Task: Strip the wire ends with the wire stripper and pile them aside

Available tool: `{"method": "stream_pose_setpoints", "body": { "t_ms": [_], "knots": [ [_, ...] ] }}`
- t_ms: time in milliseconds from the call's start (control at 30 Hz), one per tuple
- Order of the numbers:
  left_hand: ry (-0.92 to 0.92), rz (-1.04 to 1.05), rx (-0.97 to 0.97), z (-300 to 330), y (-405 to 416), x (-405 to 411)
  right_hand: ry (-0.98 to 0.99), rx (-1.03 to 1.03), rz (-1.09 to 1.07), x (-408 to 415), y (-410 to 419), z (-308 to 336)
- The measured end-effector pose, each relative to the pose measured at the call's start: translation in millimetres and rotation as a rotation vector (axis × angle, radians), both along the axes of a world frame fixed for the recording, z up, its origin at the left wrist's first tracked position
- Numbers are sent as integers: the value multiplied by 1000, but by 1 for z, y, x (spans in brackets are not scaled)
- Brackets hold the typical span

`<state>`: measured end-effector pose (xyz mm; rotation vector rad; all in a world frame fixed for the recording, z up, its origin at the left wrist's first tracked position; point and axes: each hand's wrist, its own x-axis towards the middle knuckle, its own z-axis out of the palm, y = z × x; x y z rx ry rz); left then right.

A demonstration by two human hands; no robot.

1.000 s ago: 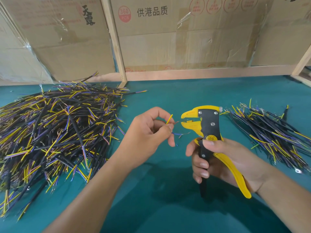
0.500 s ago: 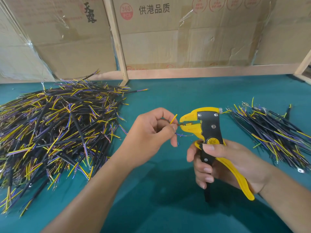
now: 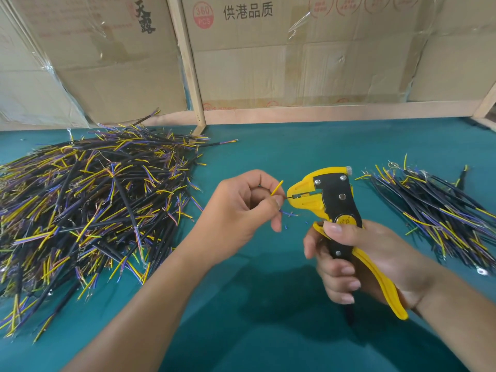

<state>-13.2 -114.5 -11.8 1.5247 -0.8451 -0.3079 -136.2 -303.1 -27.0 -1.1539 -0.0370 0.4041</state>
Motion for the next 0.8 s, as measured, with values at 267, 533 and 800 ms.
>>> {"method": "stream_pose_setpoints", "body": {
  "t_ms": [267, 533, 800],
  "knots": [
    [-4, -21, -8, -1, 0, 0, 30, -30, -69, -1, 2, 5],
    [-20, -16, -10, -1, 1, -1, 25, -41, -74, -2, 4, 6],
    [-36, 19, -2, 1, 1, 0, 24, -42, -77, -1, 3, 5]
  ]
}}
